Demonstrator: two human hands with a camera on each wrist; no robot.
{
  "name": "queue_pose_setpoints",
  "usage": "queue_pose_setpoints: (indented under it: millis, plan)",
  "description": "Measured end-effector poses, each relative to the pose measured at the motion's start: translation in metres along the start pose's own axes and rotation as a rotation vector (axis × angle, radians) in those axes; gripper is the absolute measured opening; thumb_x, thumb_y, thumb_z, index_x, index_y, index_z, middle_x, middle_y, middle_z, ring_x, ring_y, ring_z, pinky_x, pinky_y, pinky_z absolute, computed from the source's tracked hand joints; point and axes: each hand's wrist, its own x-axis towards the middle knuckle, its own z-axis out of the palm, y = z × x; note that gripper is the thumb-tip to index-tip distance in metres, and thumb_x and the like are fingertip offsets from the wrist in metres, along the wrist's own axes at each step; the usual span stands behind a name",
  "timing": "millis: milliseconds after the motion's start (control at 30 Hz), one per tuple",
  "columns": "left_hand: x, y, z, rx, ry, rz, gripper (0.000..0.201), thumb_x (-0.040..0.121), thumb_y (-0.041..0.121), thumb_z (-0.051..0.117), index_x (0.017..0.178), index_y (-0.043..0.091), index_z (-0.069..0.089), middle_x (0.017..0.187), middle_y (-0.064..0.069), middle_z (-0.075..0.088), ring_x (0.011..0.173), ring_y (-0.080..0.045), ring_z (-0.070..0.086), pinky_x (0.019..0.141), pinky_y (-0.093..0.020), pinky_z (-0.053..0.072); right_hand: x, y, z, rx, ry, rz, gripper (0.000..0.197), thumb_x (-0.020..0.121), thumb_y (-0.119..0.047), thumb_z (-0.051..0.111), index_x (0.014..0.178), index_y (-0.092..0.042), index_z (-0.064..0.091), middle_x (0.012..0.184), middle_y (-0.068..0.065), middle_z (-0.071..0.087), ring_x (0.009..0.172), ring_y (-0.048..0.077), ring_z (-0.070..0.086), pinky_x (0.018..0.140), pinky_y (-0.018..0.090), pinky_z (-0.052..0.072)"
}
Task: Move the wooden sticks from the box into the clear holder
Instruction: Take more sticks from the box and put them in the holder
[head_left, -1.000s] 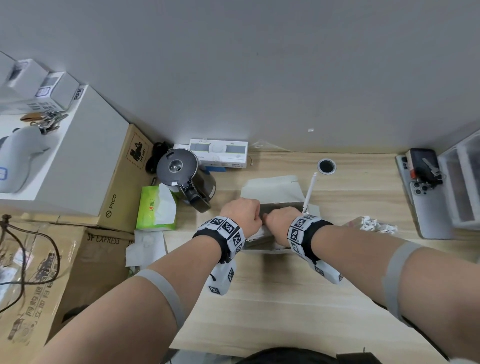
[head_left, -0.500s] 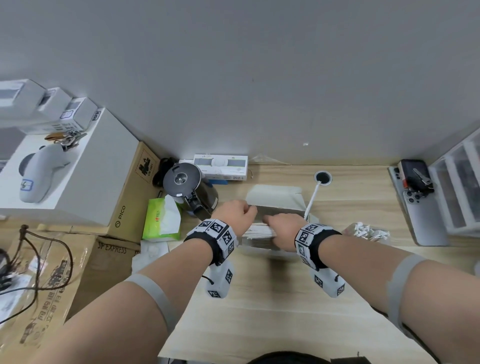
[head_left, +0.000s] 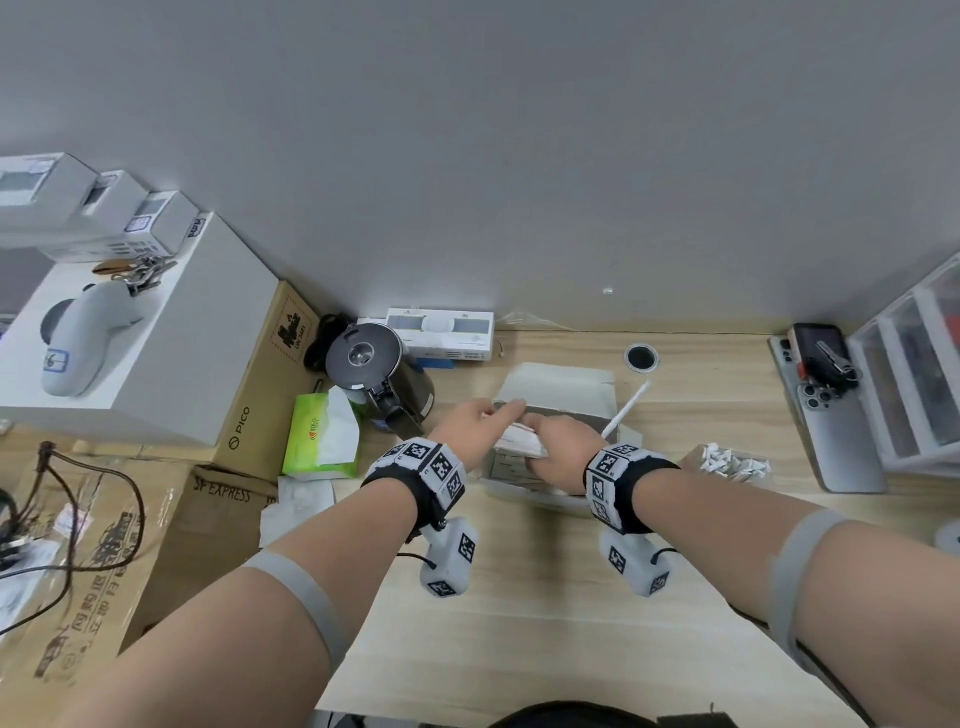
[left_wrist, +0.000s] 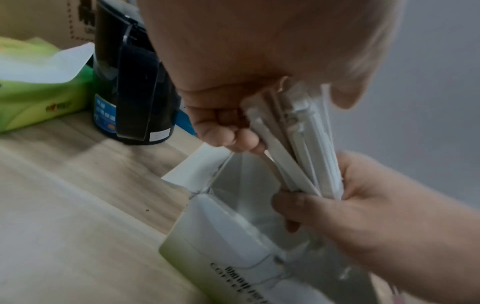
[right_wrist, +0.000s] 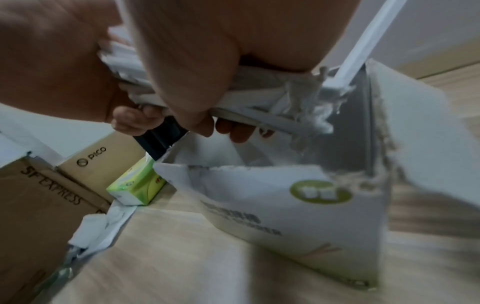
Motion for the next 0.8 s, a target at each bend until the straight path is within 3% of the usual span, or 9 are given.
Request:
queue_pose_setpoints:
  millis: [100,167,233,400,533,600,667,733,800]
  plan:
    - [0.004,0.001,-0.002,-0.191,0.042,0.022,0.063,0.065,0.071,0.072,0.092,0.015,0.066,0.071,0.007,0.063,0.064,-0.012,0.058,0.069,-0.03,0.048,-0.001,-0.005,0.004,0.268,0.1,0.017,0.046,0.086,-0.02,0.061,0.131,-0.026,0.055,0.103,0.0,0.067,0.093,0.022,0.065,0.082,0.03,0.051]
    - [0.008,0.001,-0.001,-0.278,0.05,0.036,0.045,0.07,0.05,0.088,0.094,0.016,0.069,0.07,0.011,0.066,0.059,-0.001,0.059,0.062,-0.023,0.046,-0.001,-0.007,0.007,0.409,0.146,0.033,0.045,0.087,-0.018,0.063,0.131,-0.022,0.056,0.108,-0.001,0.066,0.095,0.019,0.064,0.083,0.026,0.047]
    - [0.01,0.003,0.002,-0.361,0.063,0.02,0.038,0.071,0.032,0.093,0.097,0.015,0.071,0.078,0.004,0.073,0.065,-0.004,0.065,0.062,-0.02,0.048,-0.001,-0.01,0.01,0.505,0.174,0.052,0.042,0.088,-0.017,0.064,0.129,-0.019,0.058,0.113,0.001,0.067,0.098,0.017,0.063,0.084,0.025,0.046]
    - [0.011,0.011,0.026,-0.368,0.014,-0.003,0.038,0.071,0.019,0.092,0.099,0.003,0.072,0.095,-0.008,0.075,0.088,-0.016,0.07,0.071,-0.02,0.056,0.001,-0.026,0.005,0.522,0.157,0.001,0.031,0.092,-0.01,0.06,0.123,-0.008,0.058,0.111,0.011,0.065,0.099,0.023,0.06,0.094,0.036,0.048]
    - [0.012,0.02,0.038,-0.469,0.007,-0.035,0.029,0.076,0.02,0.087,0.102,0.013,0.075,0.107,-0.011,0.076,0.106,-0.025,0.071,0.097,-0.038,0.055,-0.004,-0.022,0.005,0.642,0.196,-0.011,0.03,0.091,-0.006,0.063,0.115,-0.024,0.057,0.092,-0.009,0.058,0.084,0.01,0.058,0.068,0.014,0.045]
    - [0.014,0.024,0.04,-0.531,0.029,-0.073,0.043,0.065,0.031,0.086,0.101,0.011,0.077,0.107,-0.013,0.076,0.107,-0.027,0.07,0.099,-0.041,0.054,-0.007,-0.016,0.005,0.751,0.212,-0.009,0.037,0.09,-0.005,0.065,0.111,-0.031,0.052,0.09,-0.016,0.057,0.072,-0.002,0.054,0.05,0.003,0.04]
    - [0.017,0.029,0.042,-0.56,0.058,-0.106,0.05,0.06,0.039,0.084,0.101,0.011,0.077,0.103,-0.012,0.076,0.104,-0.027,0.071,0.097,-0.041,0.055,-0.008,-0.015,-0.001,0.713,0.172,-0.01,0.042,0.088,-0.007,0.067,0.123,-0.024,0.051,0.089,-0.014,0.059,0.063,-0.004,0.052,0.041,0.004,0.038]
    - [0.018,0.033,0.039,-0.547,0.093,-0.123,0.045,0.067,0.041,0.082,0.1,0.012,0.078,0.1,-0.009,0.077,0.1,-0.026,0.072,0.093,-0.038,0.055,-0.008,-0.012,-0.01,0.59,0.112,-0.022,0.047,0.083,-0.01,0.072,0.124,-0.017,0.05,0.088,-0.01,0.061,0.067,-0.001,0.055,0.051,0.006,0.041]
    - [0.021,0.034,0.033,-0.568,0.11,-0.111,0.047,0.063,0.048,0.078,0.094,0.013,0.081,0.095,-0.006,0.079,0.096,-0.027,0.074,0.093,-0.041,0.057,-0.009,-0.005,-0.018,0.514,0.099,-0.01,0.05,0.079,-0.016,0.073,0.125,-0.017,0.054,0.105,-0.004,0.065,0.09,0.009,0.062,0.076,0.017,0.049]
